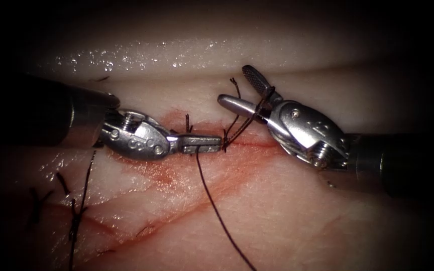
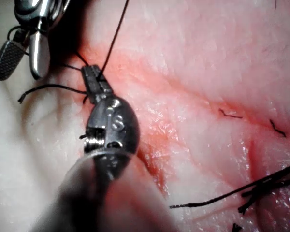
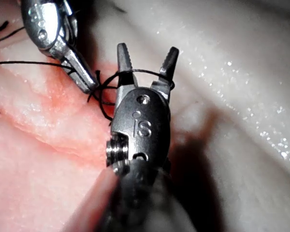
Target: Wound Closure
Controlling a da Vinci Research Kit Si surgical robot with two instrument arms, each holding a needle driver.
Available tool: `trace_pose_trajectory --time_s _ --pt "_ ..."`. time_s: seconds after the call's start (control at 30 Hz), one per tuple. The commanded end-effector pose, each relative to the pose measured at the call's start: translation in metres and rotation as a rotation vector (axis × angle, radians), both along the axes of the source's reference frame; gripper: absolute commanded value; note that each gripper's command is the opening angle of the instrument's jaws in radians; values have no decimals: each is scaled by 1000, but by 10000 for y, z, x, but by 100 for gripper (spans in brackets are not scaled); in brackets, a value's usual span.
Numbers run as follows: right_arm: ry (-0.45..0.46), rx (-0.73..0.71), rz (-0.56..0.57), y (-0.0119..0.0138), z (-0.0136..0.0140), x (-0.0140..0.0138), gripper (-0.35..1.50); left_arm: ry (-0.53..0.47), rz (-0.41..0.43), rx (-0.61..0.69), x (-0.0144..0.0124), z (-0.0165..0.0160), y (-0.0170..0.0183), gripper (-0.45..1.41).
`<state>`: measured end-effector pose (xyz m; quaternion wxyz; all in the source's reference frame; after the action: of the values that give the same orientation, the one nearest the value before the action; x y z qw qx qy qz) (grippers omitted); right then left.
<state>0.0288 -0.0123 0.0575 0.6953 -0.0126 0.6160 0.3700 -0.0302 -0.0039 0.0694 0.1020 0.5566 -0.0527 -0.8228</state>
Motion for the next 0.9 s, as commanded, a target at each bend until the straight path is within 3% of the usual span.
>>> trace_pose_trajectory --time_s 0.03,0.73,0.87,0.9 --pt "-3 9 4 0 6 9 89 -1 0 0 -7 6 0 -45" --pt "-60 110 0 9 51 13 91 17 0 2 -13 1 -6 -45" --pt "-58 130 -10 6 57 14 66 18 -1 2 -13 1 -6 -45" --pt "-55 133 -9 5 58 14 37 18 -1 3 -13 1 -6 -45"
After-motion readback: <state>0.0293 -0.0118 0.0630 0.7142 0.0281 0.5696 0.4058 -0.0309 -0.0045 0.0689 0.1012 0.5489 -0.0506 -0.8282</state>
